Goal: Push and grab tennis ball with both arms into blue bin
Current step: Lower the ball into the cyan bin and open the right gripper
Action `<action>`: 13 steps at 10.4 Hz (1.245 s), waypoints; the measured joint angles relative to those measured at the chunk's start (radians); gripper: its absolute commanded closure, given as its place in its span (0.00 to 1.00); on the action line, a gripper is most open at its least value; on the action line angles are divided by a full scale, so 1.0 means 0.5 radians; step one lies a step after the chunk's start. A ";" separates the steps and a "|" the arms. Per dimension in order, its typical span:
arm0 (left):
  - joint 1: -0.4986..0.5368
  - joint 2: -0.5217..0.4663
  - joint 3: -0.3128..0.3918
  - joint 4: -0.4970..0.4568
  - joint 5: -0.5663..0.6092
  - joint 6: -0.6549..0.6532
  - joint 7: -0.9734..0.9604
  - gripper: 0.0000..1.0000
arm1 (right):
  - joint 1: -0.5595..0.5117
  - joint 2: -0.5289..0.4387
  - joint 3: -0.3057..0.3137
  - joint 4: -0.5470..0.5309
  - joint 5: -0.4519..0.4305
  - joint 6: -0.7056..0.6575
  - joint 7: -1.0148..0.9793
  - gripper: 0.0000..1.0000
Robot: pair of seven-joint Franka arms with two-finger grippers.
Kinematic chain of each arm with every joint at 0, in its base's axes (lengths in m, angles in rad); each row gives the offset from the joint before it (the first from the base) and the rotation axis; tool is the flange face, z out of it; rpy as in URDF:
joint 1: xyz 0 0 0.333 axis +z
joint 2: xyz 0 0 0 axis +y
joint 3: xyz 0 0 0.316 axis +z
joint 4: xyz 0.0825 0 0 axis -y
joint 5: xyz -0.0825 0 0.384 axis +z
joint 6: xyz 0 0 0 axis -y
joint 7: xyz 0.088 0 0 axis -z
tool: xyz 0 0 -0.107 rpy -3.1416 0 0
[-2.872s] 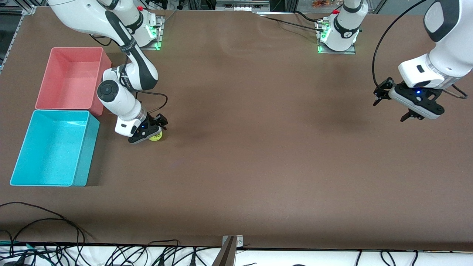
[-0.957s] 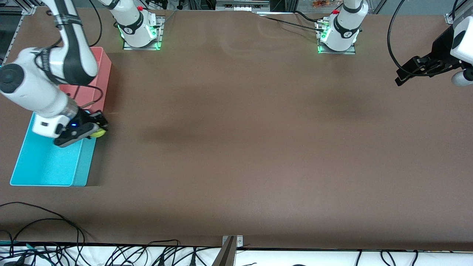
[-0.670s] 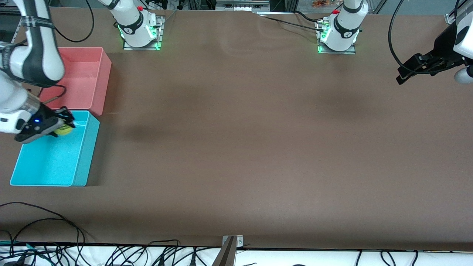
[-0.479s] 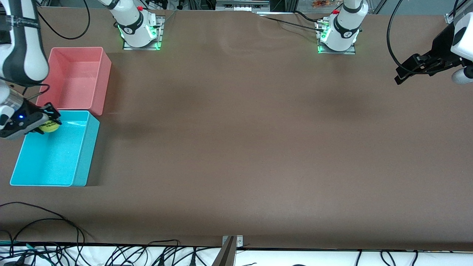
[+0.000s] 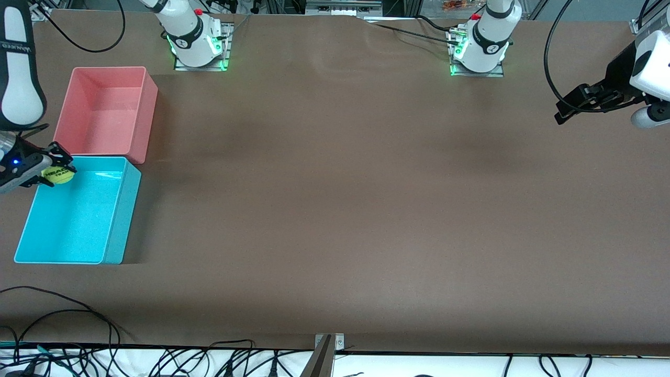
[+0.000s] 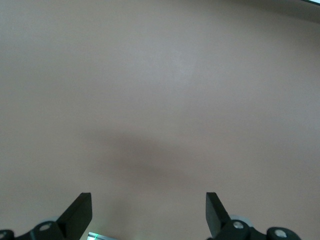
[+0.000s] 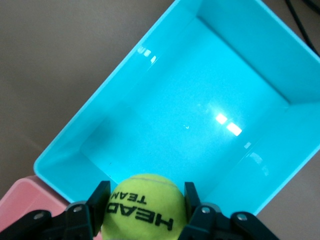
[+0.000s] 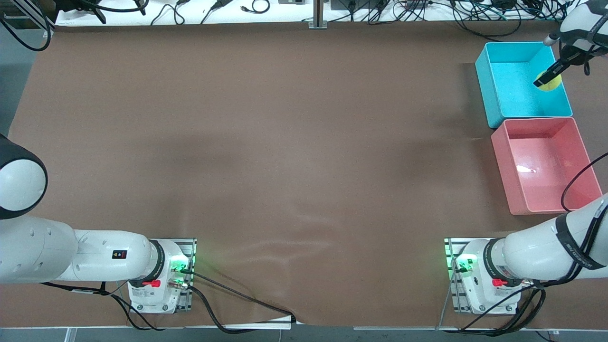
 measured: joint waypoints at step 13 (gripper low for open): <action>-0.015 0.002 -0.005 0.002 -0.001 0.001 0.337 0.00 | 0.056 0.390 0.039 -0.024 0.116 0.383 0.251 0.44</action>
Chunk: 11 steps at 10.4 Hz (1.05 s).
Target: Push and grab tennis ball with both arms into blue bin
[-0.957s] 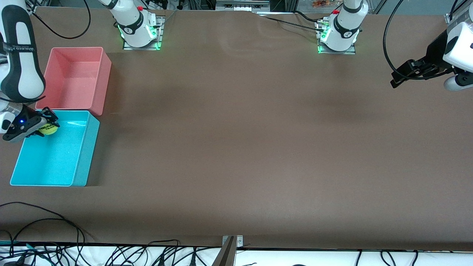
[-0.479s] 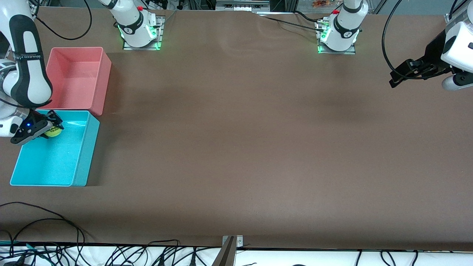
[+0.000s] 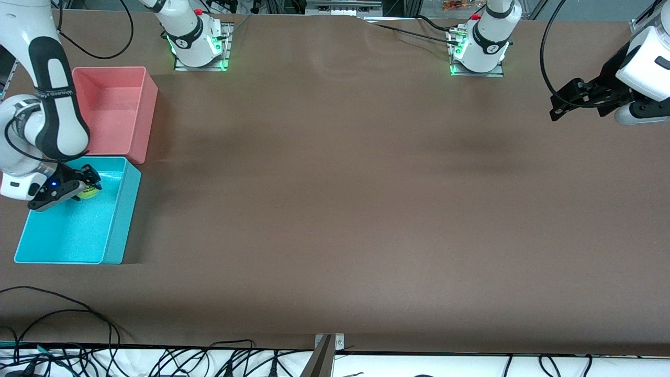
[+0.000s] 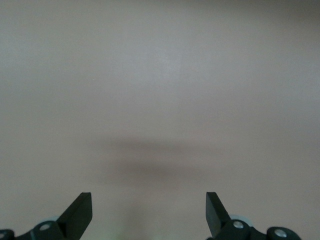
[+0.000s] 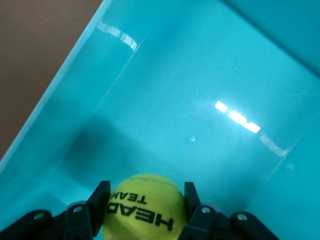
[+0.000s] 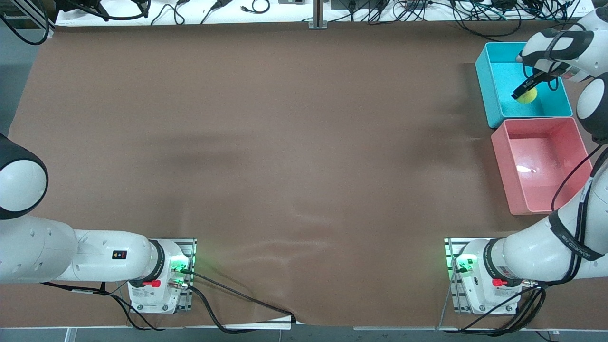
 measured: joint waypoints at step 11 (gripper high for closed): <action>0.006 0.000 0.002 0.000 0.000 0.000 0.031 0.00 | 0.092 -0.159 0.007 0.042 0.003 0.026 0.183 0.00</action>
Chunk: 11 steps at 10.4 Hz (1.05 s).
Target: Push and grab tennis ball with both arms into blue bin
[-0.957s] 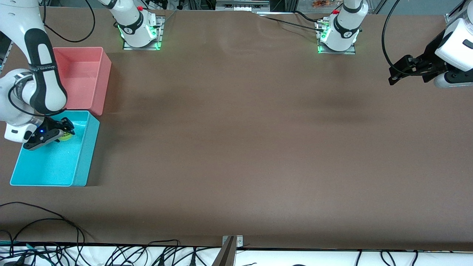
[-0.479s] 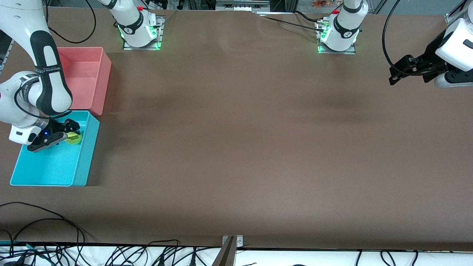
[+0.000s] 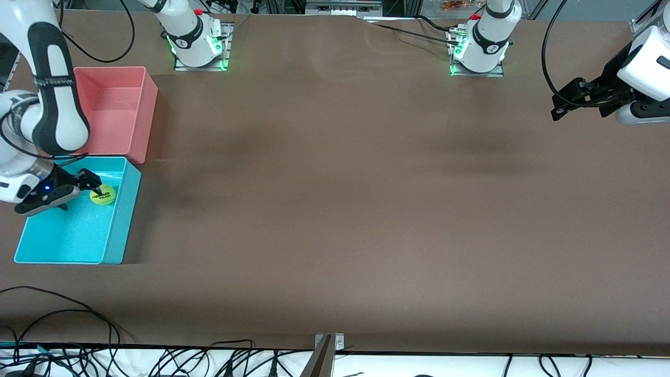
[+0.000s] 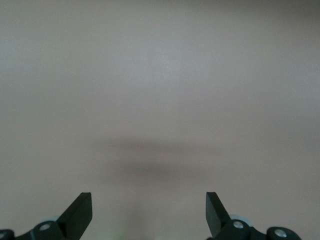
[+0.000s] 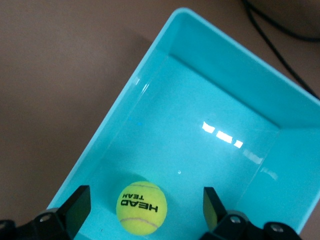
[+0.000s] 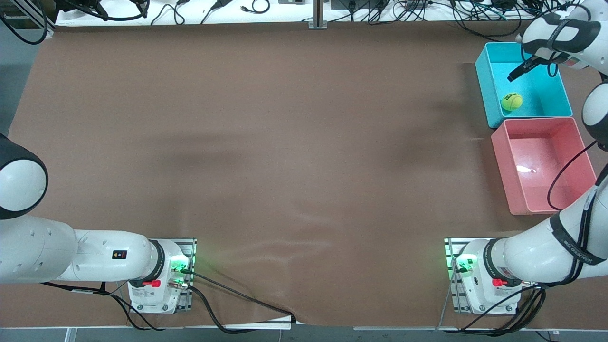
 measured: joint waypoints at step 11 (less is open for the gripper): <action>-0.001 0.000 -0.002 0.000 0.000 0.001 0.000 0.00 | 0.127 -0.351 0.090 0.306 -0.024 -0.635 0.306 0.00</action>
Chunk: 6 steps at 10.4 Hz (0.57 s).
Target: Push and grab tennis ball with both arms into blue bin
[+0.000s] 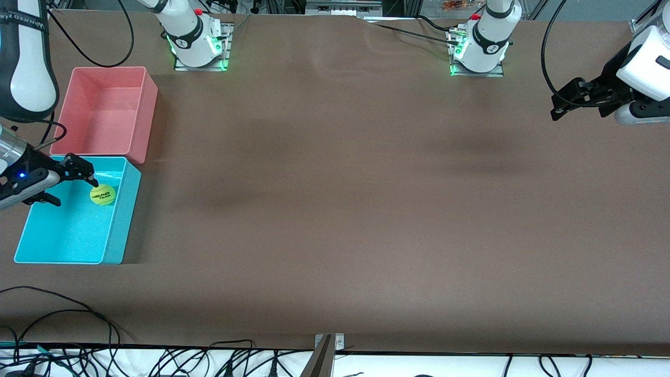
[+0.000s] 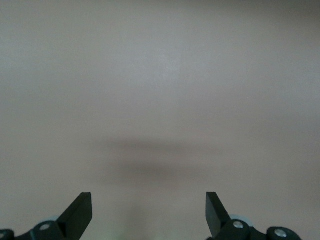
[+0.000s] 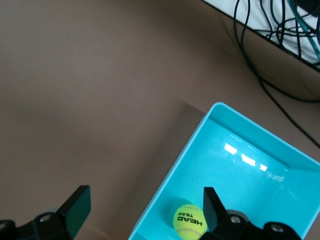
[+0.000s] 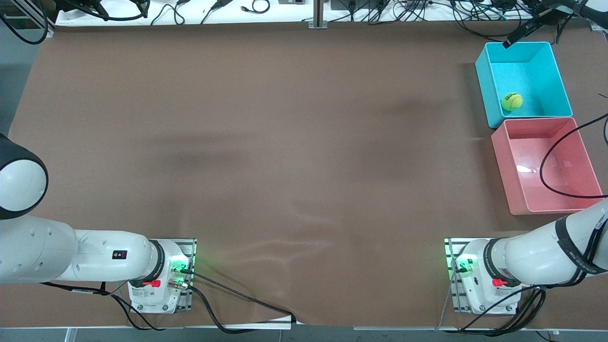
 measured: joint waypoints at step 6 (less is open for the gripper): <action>0.000 0.000 0.001 0.000 0.000 0.000 0.000 0.00 | -0.279 -0.243 0.552 0.033 -0.406 -0.246 1.131 0.00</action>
